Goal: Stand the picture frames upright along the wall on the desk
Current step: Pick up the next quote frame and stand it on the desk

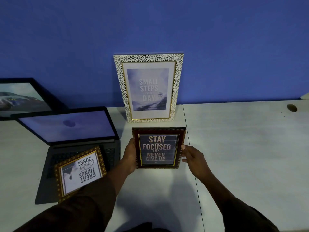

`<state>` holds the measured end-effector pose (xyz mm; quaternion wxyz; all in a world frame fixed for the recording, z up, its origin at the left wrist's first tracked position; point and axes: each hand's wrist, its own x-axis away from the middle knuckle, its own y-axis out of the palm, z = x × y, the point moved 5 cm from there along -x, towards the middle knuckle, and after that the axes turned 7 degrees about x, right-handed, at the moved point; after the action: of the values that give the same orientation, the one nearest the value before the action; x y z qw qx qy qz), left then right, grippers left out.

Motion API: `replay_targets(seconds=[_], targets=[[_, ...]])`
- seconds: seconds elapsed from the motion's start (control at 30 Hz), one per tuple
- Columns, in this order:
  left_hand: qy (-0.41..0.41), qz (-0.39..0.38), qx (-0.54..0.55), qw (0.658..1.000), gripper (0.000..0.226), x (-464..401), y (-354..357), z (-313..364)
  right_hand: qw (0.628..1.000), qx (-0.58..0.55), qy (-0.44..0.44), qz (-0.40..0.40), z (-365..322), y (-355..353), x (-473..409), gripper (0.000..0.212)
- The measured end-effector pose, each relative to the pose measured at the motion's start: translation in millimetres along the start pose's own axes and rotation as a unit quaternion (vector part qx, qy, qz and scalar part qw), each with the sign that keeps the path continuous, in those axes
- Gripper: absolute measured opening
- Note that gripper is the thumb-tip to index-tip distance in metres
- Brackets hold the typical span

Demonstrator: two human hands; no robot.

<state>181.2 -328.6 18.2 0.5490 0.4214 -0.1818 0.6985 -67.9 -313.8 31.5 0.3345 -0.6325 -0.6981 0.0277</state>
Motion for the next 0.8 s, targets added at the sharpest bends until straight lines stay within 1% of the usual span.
replay_targets(seconds=[0.1,0.2,0.27,0.33,0.4,0.5,0.53,0.67,0.8], targets=[[0.004,0.014,-0.025,1.0,0.056,0,-3,2,1.0,-0.006,0.008,0.012,2,2,6,0.026],[-0.004,0.044,-0.046,0.998,0.067,-1,-10,-2,1.0,0.007,0.0,0.029,1,2,12,0.023],[-0.017,0.049,-0.058,0.997,0.072,1,-11,-7,0.999,0.026,-0.013,0.038,0,2,17,0.021],[-0.024,0.051,-0.081,0.995,0.072,5,-12,-8,0.998,0.037,-0.011,0.039,3,2,22,0.019],[-0.019,0.063,-0.093,0.993,0.07,13,-15,-8,0.998,0.051,-0.003,0.043,7,3,28,0.026],[-0.005,0.085,-0.105,0.991,0.073,16,-27,-14,0.995,0.085,0.017,0.043,14,7,39,0.05],[0.0,0.089,-0.103,0.991,0.074,14,-32,-17,0.994,0.097,0.027,0.039,17,9,41,0.054],[0.014,0.096,-0.094,0.991,0.074,30,-59,-27,0.993,0.111,0.039,0.017,19,27,63,0.054],[0.008,0.081,-0.062,0.995,0.073,58,-89,-35,0.991,0.134,0.021,-0.009,7,53,85,0.053]])
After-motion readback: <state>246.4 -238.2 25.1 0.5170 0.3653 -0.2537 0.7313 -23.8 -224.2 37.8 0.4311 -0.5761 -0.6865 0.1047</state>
